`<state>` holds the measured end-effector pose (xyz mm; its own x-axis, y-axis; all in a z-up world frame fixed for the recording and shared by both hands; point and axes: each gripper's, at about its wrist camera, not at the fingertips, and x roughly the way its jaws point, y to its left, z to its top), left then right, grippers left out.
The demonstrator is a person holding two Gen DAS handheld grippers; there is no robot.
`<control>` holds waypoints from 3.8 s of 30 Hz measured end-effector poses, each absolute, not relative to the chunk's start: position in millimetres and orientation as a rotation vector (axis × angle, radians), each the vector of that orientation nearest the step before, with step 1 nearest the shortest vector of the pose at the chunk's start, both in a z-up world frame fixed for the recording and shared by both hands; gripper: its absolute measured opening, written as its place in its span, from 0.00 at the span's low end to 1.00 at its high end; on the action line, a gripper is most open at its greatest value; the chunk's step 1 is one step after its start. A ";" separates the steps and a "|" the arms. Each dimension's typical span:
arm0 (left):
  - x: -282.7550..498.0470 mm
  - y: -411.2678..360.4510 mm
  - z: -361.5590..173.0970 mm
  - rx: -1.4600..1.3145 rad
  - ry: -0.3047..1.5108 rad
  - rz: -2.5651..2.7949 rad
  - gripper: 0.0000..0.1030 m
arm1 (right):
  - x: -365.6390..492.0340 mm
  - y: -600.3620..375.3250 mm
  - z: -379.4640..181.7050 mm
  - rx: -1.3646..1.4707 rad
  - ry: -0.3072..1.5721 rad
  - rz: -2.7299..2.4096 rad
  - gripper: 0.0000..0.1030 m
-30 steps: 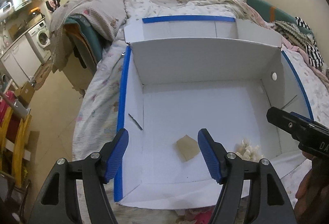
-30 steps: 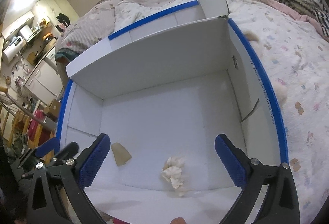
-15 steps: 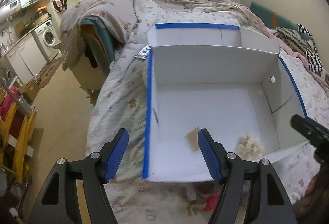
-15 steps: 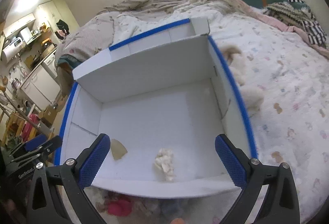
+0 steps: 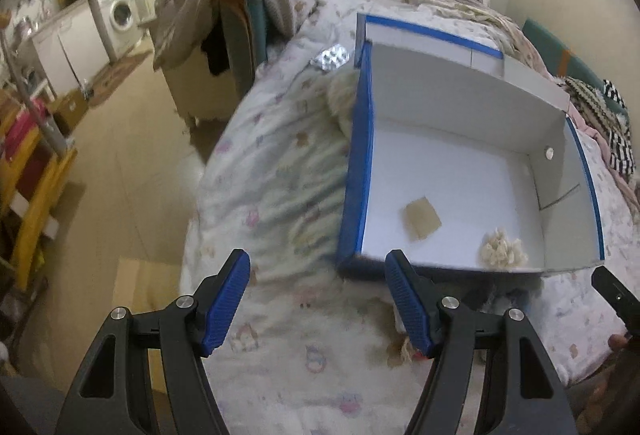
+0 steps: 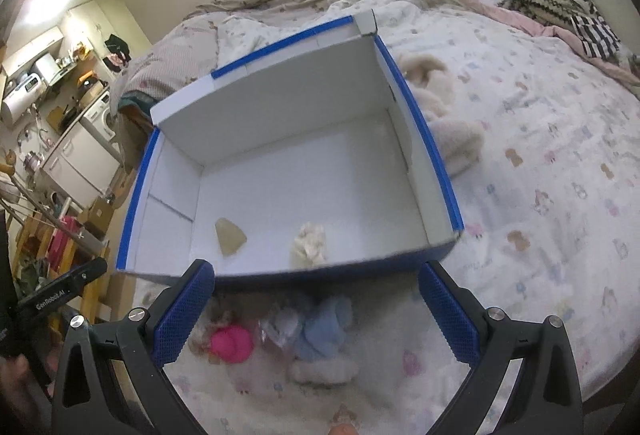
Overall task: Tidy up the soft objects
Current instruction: 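Grasp the white sock with the left tool while the right tool moves to the blue plush, then close the right tool on the white base of the light-blue plush toy, then carry the blue plush over the box with the right tool while the left tool carries the sock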
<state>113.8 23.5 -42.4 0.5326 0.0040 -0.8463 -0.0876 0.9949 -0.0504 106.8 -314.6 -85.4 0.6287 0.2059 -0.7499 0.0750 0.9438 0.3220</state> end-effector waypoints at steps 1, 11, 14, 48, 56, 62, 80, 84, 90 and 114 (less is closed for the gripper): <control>112.1 22.9 -46.5 -0.092 1.023 0.057 0.65 | 105.1 -313.6 -86.9 0.342 0.903 0.073 1.00; 124.7 5.0 -86.2 -0.102 1.143 0.026 0.65 | 99.4 -307.2 -98.4 0.289 0.953 0.064 1.00; 133.7 0.4 -102.1 -0.176 1.210 -0.013 0.65 | 102.2 -306.5 -104.7 0.286 0.980 0.057 1.00; 136.2 0.9 -126.0 -0.237 1.303 -0.007 0.23 | 114.5 -285.6 -189.8 0.244 1.415 0.150 1.00; 117.0 18.5 -109.5 -0.202 1.268 -0.005 0.23 | 123.1 -250.2 -198.4 0.116 1.417 0.182 0.94; 117.3 24.9 -111.2 -0.163 1.249 -0.008 0.23 | 130.7 -245.9 -201.6 0.080 1.414 0.156 0.64; 99.3 27.4 -93.8 -0.120 1.185 0.022 0.23 | 92.5 -236.0 -142.0 0.167 1.250 0.266 0.51; 99.1 27.9 -93.6 -0.119 1.184 0.028 0.23 | 82.4 -253.6 -130.7 0.228 1.250 0.269 0.51; 99.5 24.4 -93.4 -0.109 1.180 0.032 0.23 | 84.3 -264.7 -129.0 0.275 1.250 0.261 0.51; 71.0 18.5 -41.2 -0.019 0.935 0.109 0.23 | 50.4 -272.4 -66.0 0.297 0.923 0.358 0.51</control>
<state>71.0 18.5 -41.2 0.5889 0.0854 -0.8037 -0.1023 0.9943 0.0307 50.4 -272.4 -66.0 0.5520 0.4233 -0.7184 -0.1726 0.9009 0.3982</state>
